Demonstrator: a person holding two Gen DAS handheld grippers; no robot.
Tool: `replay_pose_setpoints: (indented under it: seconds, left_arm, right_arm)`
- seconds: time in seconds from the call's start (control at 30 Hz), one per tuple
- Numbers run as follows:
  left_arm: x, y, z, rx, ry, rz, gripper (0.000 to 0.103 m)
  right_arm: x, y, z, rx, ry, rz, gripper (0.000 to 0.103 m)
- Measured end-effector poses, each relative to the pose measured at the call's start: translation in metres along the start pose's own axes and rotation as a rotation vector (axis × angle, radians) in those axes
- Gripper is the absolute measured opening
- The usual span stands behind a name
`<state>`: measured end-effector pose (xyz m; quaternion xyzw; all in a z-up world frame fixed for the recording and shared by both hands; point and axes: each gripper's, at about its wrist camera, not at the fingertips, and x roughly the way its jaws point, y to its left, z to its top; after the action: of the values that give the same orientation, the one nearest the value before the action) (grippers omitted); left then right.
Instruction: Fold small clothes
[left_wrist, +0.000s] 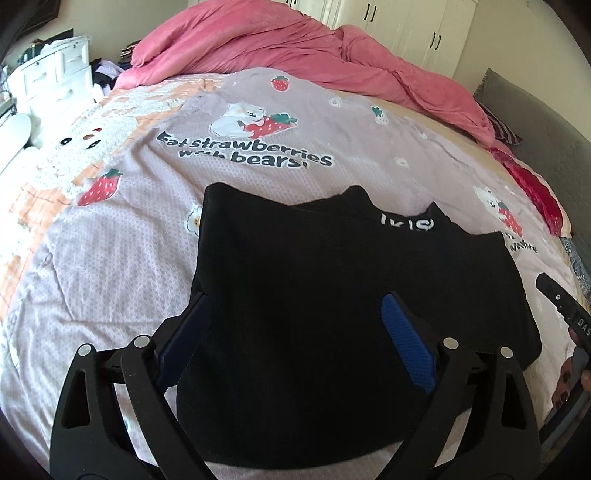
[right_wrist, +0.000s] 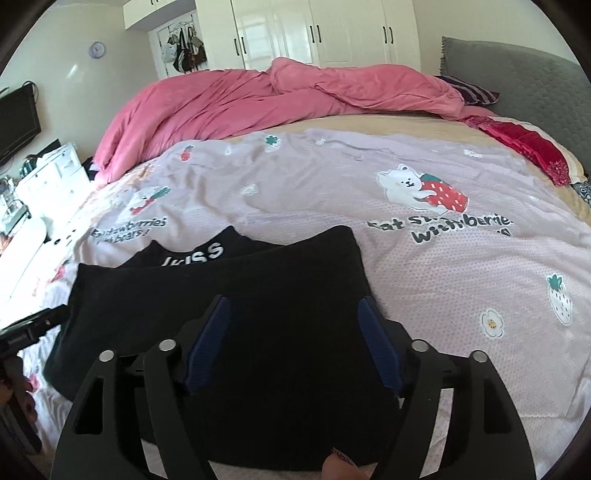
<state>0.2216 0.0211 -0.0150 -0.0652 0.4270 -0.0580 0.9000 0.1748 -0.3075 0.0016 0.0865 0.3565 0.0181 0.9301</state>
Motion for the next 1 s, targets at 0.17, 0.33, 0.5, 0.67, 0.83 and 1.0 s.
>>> replay_pose_setpoints:
  seconds: [0.17,0.33,0.5,0.67,0.83,1.0]
  left_arm:
    - [0.000,-0.002,-0.009,0.011,0.051,0.005,0.088]
    - [0.003,-0.006,-0.021,0.027,0.091,0.009,0.088]
    - [0.014,-0.007,-0.035,0.046,0.161,0.006,0.091]
    - [0.012,-0.006,-0.043,0.048,0.169,0.010,0.093]
    - [0.007,-0.007,-0.051,0.069,0.172,0.023,0.093]
    - [0.001,-0.007,-0.056,0.085,0.172,0.028,0.093]
  right_arm:
    - [-0.005,0.007,-0.006,-0.027,0.012,0.023,0.076]
    - [-0.002,0.014,-0.019,-0.060,0.058,0.044,0.076]
    - [0.007,0.013,-0.036,-0.070,0.124,0.047,0.076]
    - [0.014,0.000,-0.055,-0.058,0.187,0.015,0.076]
    - [0.008,-0.013,-0.067,-0.032,0.196,0.024,0.076]
    - [0.003,-0.014,-0.073,-0.043,0.197,0.024,0.076]
